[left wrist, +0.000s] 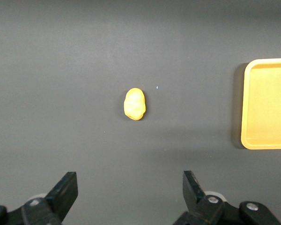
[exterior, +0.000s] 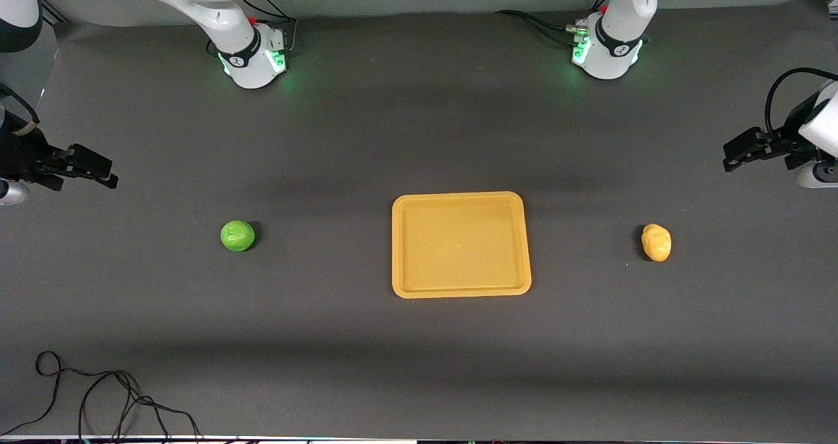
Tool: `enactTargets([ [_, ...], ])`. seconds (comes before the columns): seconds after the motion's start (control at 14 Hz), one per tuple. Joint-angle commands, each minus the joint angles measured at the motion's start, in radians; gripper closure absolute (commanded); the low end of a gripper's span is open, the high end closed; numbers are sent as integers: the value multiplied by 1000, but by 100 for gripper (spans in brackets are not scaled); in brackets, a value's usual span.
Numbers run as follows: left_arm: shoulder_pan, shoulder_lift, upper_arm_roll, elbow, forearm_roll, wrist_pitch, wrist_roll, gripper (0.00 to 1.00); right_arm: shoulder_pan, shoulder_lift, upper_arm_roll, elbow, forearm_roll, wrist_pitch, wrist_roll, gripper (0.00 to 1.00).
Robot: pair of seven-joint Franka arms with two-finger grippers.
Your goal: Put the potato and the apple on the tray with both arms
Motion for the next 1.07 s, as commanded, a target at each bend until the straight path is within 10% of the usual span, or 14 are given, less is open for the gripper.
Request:
enactTargets([
  [0.0,-13,-27,6,-25,16,14,-4,0,-5,33,-1,37,-5,-23,-4,0],
  [1.0,-14,-26,6,-33,16,20,-2,0,3,12,-4,-27,3,-21,-10,0],
])
